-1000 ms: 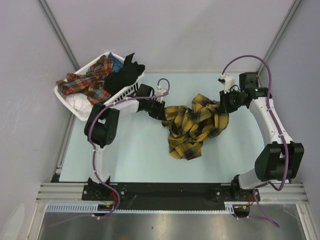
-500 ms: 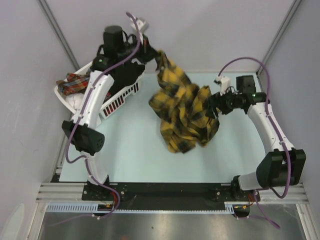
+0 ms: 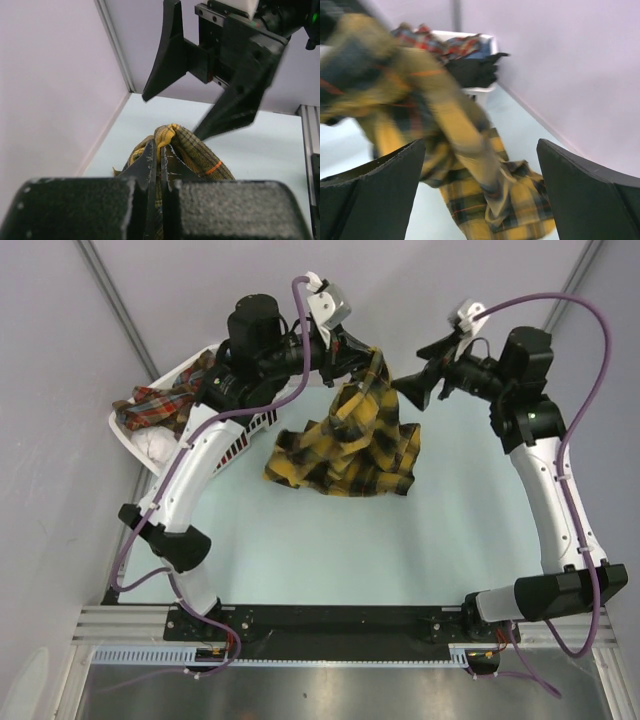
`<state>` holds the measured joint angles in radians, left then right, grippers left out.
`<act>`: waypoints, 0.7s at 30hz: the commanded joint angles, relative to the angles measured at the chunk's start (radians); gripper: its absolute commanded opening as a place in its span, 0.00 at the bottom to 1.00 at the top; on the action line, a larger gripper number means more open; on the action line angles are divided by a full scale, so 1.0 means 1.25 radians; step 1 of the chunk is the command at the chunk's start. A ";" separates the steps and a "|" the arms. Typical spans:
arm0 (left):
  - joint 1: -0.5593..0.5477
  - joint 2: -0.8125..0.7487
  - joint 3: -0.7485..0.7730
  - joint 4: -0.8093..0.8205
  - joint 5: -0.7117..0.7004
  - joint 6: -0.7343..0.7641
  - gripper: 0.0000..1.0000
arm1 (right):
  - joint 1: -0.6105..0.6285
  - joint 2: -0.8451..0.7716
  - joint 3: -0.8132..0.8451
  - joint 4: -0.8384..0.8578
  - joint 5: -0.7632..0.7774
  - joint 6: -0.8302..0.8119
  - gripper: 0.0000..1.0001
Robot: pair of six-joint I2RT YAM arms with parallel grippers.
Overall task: Fold and stack the long sleeve shirts
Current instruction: Flatten the shirt out
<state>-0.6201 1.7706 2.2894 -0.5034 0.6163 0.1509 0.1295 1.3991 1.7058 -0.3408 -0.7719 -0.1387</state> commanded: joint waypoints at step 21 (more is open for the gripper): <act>0.201 -0.139 -0.334 0.238 0.177 -0.236 0.76 | 0.073 -0.064 -0.162 0.091 0.009 -0.138 0.00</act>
<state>-0.5243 1.7164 1.9747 -0.2985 0.9360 -0.0395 0.3164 1.3754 1.5326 -0.3523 -0.8104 -0.4492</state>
